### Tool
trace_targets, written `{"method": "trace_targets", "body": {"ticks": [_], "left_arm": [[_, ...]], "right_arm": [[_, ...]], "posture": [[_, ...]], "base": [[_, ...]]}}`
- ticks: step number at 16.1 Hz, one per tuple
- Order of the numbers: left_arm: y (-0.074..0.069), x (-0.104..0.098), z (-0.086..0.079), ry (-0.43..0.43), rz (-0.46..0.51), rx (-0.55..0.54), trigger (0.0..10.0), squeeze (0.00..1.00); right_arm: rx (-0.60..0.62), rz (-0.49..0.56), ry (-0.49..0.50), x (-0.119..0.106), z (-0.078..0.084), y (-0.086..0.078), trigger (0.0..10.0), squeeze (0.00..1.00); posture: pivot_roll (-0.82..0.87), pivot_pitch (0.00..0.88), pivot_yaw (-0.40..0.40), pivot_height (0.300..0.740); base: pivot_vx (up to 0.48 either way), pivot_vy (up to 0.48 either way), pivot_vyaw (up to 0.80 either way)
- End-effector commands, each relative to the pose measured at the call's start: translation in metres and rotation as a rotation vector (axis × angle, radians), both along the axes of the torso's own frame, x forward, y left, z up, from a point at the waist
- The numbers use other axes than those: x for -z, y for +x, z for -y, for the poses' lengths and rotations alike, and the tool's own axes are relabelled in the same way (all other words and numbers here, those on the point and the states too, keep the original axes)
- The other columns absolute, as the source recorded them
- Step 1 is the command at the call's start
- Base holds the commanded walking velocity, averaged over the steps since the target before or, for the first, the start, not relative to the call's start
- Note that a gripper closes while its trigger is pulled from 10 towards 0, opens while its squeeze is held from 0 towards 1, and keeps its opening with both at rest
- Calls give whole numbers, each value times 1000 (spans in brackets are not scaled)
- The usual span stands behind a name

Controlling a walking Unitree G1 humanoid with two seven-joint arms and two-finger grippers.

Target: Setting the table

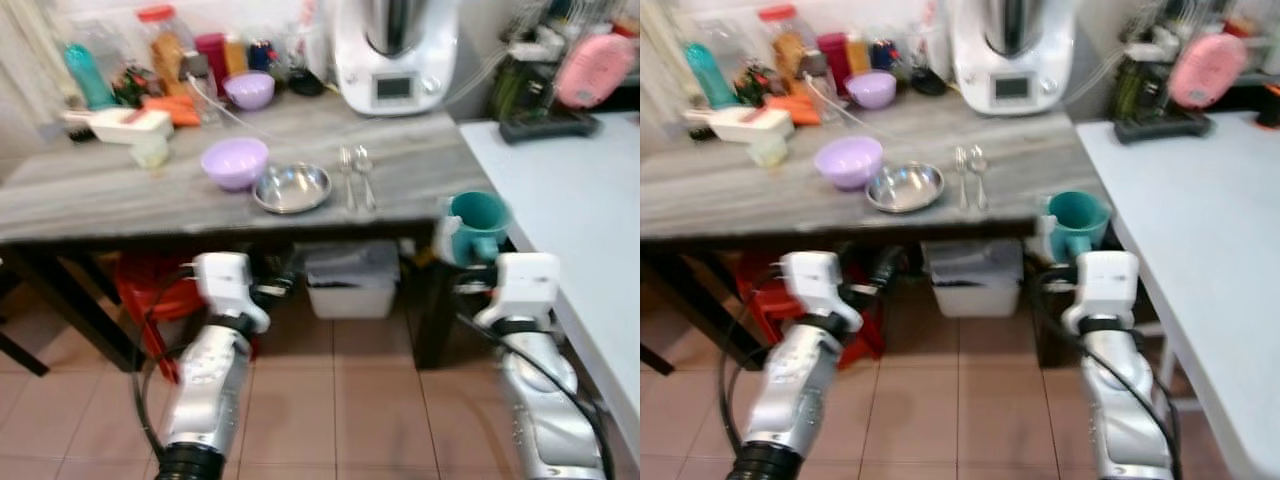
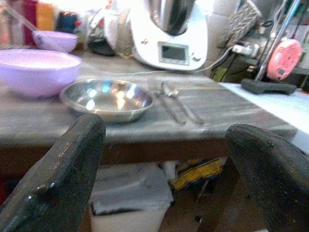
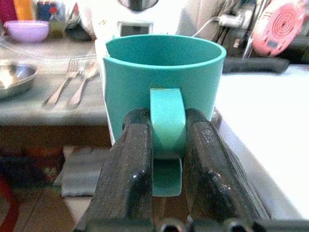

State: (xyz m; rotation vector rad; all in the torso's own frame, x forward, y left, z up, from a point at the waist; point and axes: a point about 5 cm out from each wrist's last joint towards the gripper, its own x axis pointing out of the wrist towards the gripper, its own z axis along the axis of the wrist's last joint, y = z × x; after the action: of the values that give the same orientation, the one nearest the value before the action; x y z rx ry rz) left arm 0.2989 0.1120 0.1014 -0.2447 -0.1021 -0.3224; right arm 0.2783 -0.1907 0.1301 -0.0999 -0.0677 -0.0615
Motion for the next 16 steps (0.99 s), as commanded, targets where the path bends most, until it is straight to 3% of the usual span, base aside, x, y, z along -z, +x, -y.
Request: {"method": "trace_targets", "body": {"ticks": [1,8,16], "left_arm": [[1,0,-15,15,1,-35,10000,0],[1,-1,-13,8,0,-29,10000,0],[0,-2,-10,-1,3,-17,10000,0]], "right_arm": [[-41,44,15,-10,-14,3,10000,0],[-41,52,10,-12,-13,5,10000,0],[-34,74,-17,-17,-14,7,10000,0]], "posture": [[-87,0,82,740],[-86,0,77,740],[-86,0,77,740]], "base": [[379,0,0],[377,0,613],[378,0,0]]}}
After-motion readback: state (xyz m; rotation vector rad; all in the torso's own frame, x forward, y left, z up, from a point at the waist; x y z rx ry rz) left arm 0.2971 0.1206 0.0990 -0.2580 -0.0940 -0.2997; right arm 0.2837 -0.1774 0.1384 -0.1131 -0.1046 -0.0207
